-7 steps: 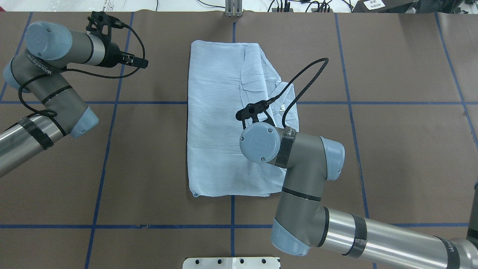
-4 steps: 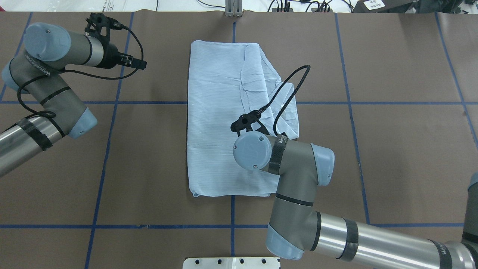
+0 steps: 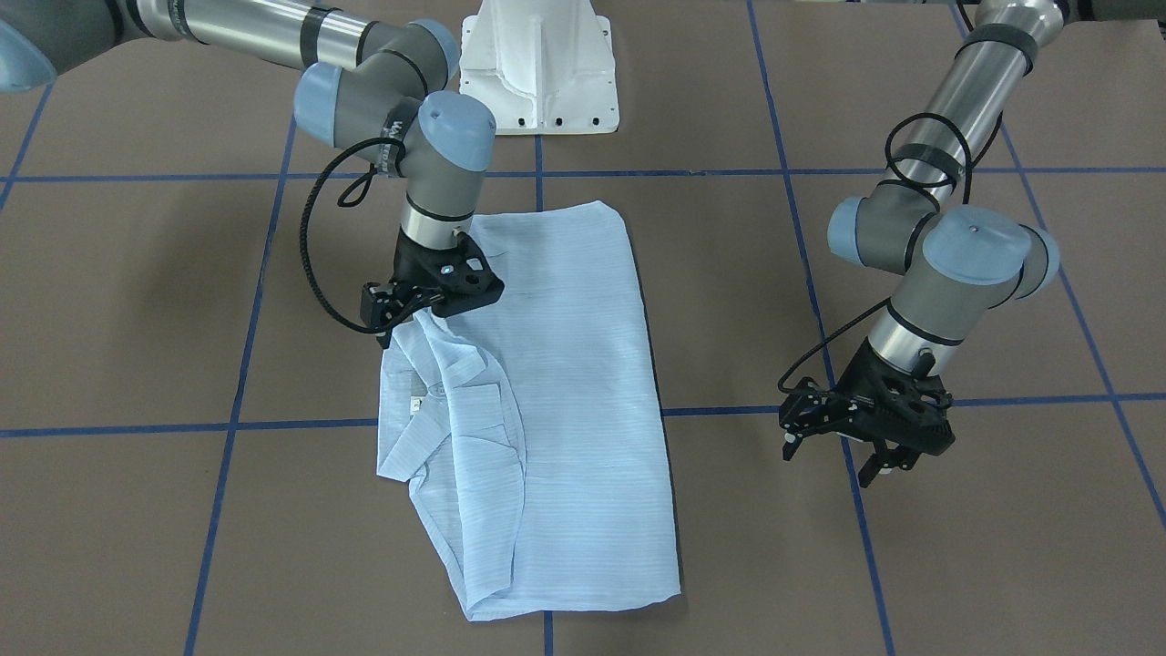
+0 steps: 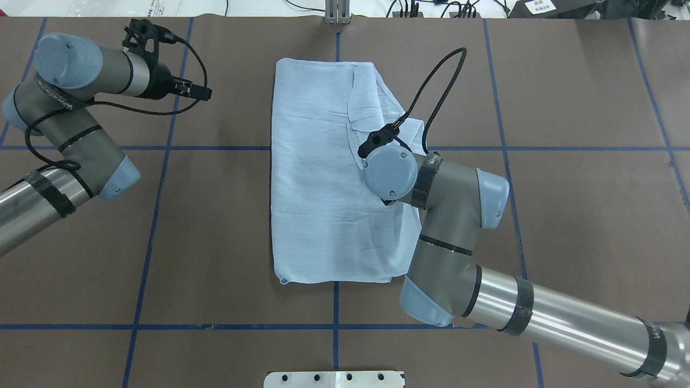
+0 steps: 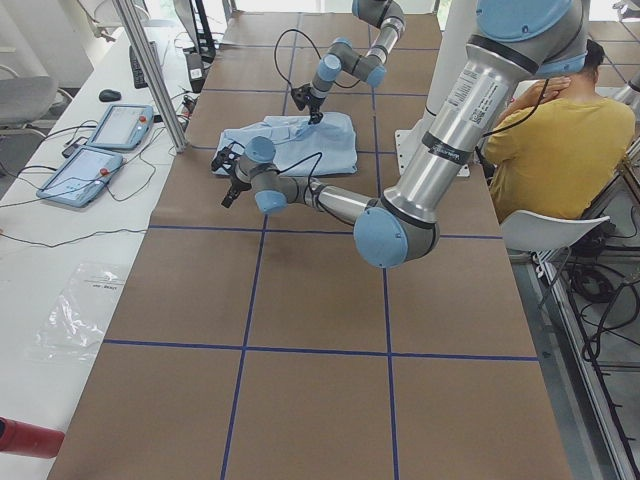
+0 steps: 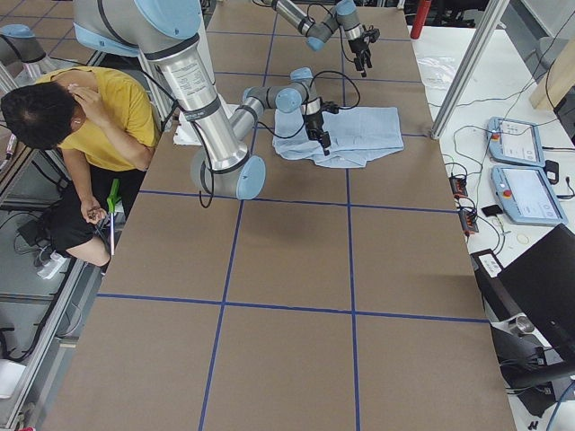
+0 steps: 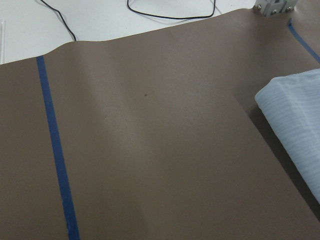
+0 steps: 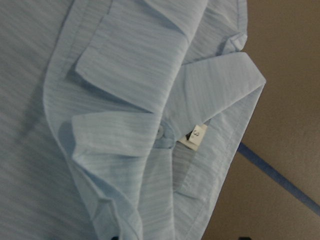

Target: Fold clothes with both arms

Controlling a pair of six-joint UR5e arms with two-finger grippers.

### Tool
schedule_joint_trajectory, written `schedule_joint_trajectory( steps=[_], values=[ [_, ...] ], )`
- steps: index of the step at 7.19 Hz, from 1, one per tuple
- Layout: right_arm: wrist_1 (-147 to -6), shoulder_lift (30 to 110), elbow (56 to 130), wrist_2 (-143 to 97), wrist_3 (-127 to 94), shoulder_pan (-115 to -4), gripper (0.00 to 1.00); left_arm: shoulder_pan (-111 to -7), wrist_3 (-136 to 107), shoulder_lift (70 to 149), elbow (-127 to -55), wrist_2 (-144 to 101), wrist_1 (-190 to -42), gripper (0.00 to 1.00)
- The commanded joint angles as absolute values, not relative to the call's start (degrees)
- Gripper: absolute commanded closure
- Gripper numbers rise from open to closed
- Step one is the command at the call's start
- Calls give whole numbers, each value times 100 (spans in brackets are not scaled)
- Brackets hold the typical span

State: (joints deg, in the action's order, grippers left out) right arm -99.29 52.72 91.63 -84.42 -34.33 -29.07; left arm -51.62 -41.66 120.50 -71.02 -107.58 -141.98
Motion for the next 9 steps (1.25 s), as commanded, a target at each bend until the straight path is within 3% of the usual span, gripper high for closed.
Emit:
schedule_joint_trajectory(
  steps=[1, 2, 3, 4, 5, 9],
  values=[
    [-9870, 5963, 9472, -8578, -3234, -3330, 19, -5159, -4166, 12059, -7110, -10758, -14203, 0],
    [-9879, 6681, 10249, -8587, -3304, -3348, 18, -5159, -4166, 12059, -7102, -10758, -14203, 0],
    [-9879, 7097, 10822, -8674, -3696, -3349, 10, -5150, -4175, 12059, -7110, -10758, -14203, 0],
    [-9862, 7032, 10985, -8953, -4414, -3375, 2, -5150, -4236, 12059, -7110, -10767, -14325, 0],
    [-9783, 6622, 10952, -9087, -4708, -3462, 2, -5142, -4393, 12059, -7110, -10767, -14378, 0],
    [-9773, 4205, 8531, -9053, -4835, -3498, 2, -5115, -4421, 12059, -7119, -10775, -14379, 0]
  ],
)
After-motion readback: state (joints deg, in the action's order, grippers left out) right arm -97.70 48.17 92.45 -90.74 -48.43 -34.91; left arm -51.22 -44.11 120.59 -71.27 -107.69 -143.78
